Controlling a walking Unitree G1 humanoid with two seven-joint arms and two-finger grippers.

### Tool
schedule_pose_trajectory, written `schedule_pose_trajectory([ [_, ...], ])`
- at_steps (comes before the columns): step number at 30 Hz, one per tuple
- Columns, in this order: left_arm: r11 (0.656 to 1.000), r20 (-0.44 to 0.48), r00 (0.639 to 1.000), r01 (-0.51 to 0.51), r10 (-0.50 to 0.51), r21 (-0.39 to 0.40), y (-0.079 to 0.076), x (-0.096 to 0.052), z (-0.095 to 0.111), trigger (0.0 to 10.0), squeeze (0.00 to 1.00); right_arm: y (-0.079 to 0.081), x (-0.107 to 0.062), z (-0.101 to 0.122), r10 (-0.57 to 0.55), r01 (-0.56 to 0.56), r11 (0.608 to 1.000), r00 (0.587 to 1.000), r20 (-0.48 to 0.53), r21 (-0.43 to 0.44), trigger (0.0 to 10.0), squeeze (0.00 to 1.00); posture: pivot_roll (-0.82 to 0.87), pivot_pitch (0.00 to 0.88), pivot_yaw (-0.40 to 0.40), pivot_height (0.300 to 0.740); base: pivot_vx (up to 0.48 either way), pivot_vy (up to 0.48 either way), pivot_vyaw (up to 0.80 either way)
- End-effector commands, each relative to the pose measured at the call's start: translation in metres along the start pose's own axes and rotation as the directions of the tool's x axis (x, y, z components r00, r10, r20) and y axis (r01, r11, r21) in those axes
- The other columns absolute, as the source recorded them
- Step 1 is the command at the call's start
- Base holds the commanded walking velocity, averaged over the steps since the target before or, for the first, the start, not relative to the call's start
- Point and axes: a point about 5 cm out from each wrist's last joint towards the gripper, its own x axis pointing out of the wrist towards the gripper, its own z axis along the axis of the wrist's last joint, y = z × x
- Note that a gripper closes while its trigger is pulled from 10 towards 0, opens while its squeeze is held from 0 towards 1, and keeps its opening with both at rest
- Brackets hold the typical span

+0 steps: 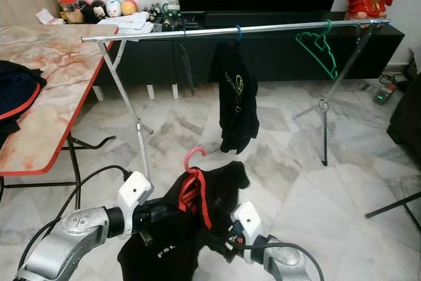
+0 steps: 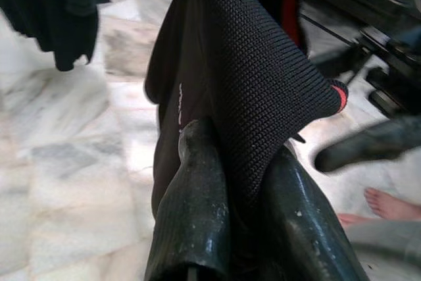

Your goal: Hang hanger

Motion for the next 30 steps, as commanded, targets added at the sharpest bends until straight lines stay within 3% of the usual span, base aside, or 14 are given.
schedule_pose_trajectory([
  [1, 0.998, 0.034, 0.998, 0.045, -0.046, 0.038, -0.003, 0.001, 0.015, 10.0, 0.0, -0.005, 0.001, 0.004, -0.067, 0.067, 0.998, 0.998, 0.019, -0.018, 10.0, 0.0, 0.05, 0.112, 0.023, 0.74, 0.0, 0.0, 0.0],
  [10, 0.995, 0.035, 0.995, 0.088, -0.089, 0.042, -0.006, 0.004, 0.022, 10.0, 0.0, -0.014, 0.003, 0.011, -0.232, 0.234, 0.969, 0.972, 0.028, -0.082, 10.0, 0.0, 0.05, 0.119, 0.013, 0.74, 0.0, 0.0, 0.0],
  [17, 0.995, 0.034, 0.996, 0.082, -0.084, 0.049, -0.003, 0.004, 0.023, 10.0, 0.0, -0.028, -0.003, 0.006, -0.429, 0.419, 0.895, 0.903, -0.037, -0.153, 10.0, 0.0, 0.05, 0.118, 0.008, 0.74, 0.0, 0.0, 0.0],
  [18, 0.996, 0.035, 0.996, 0.08, -0.081, 0.048, -0.001, 0.003, 0.024, 10.0, 0.0, -0.031, -0.006, 0.003, -0.483, 0.469, 0.868, 0.874, -0.057, -0.165, 10.0, 0.0, 0.05, 0.118, 0.007, 0.74, 0.0, 0.0, 0.0],
  [20, 0.996, 0.035, 0.996, 0.077, -0.079, 0.047, 0.001, 0.003, 0.025, 10.0, 0.0, -0.033, -0.008, 0.001, -0.515, 0.5, 0.85, 0.855, -0.063, -0.165, 10.0, 0.0, 0.05, 0.117, 0.007, 0.74, 0.0, 0.0, 0.0],
  [22, 0.996, 0.035, 0.996, 0.076, -0.078, 0.048, 0.002, 0.003, 0.025, 10.0, 0.0, -0.031, -0.006, -0.002, -0.509, 0.496, 0.856, 0.858, -0.072, -0.147, 10.0, 0.0, 0.05, 0.117, 0.009, 0.74, 0.0, 0.0, 0.0],
  [25, 0.996, 0.033, 0.997, 0.074, -0.076, 0.046, 0.003, 0.002, 0.024, 10.0, 0.0, -0.019, 0.001, -0.007, -0.418, 0.412, 0.907, 0.906, -0.07, -0.094, 10.0, 0.0, 0.05, 0.118, 0.012, 0.74, 0.0, 0.0, 0.0],
  [30, 0.996, 0.028, 0.997, 0.075, -0.077, 0.044, 0.003, 0.002, 0.023, 10.0, 0.0, -0.008, 0.006, -0.011, -0.327, 0.324, 0.945, 0.943, -0.066, -0.05, 10.0, 0.0, 0.05, 0.118, 0.014, 0.74, 0.0, 0.0, 0.0],
])
